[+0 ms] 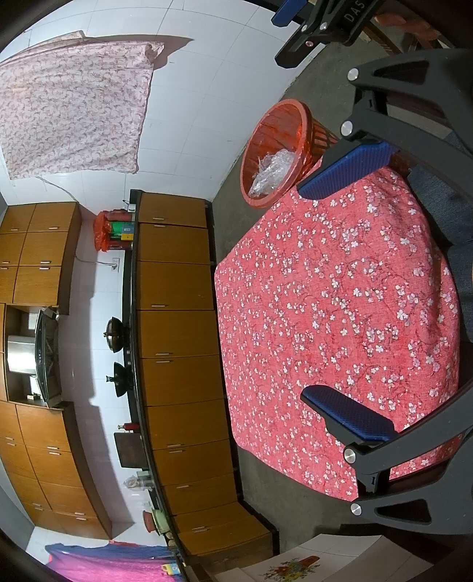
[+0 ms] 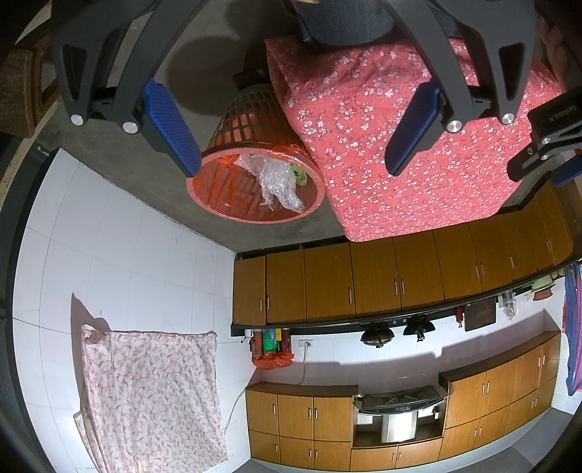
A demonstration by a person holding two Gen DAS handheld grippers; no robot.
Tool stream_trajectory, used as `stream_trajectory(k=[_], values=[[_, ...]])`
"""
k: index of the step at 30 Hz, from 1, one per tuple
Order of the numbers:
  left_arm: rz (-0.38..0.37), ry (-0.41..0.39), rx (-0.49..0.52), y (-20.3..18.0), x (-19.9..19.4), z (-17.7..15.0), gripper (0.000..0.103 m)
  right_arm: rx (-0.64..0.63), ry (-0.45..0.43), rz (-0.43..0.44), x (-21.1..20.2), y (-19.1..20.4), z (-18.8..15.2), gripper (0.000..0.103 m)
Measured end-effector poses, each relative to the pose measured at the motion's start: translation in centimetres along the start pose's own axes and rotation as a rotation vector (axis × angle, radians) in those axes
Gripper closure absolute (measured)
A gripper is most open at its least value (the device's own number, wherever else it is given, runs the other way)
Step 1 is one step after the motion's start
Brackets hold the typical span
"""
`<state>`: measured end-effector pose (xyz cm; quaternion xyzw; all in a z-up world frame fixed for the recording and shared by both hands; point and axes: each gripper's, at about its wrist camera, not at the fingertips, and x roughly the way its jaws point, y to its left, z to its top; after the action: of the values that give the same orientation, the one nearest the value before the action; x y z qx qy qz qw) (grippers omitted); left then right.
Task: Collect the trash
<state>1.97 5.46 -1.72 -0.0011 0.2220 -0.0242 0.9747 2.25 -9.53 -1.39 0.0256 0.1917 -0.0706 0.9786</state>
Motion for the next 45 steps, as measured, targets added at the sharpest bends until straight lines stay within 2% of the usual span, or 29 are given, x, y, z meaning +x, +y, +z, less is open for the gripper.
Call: stream_trajectory(k=[45], values=[[0.009,0.009,-0.001,-0.01,0.4,-0.56,0.002,0.003,0.004,0.001,-0.13,-0.29,0.27,0.004]])
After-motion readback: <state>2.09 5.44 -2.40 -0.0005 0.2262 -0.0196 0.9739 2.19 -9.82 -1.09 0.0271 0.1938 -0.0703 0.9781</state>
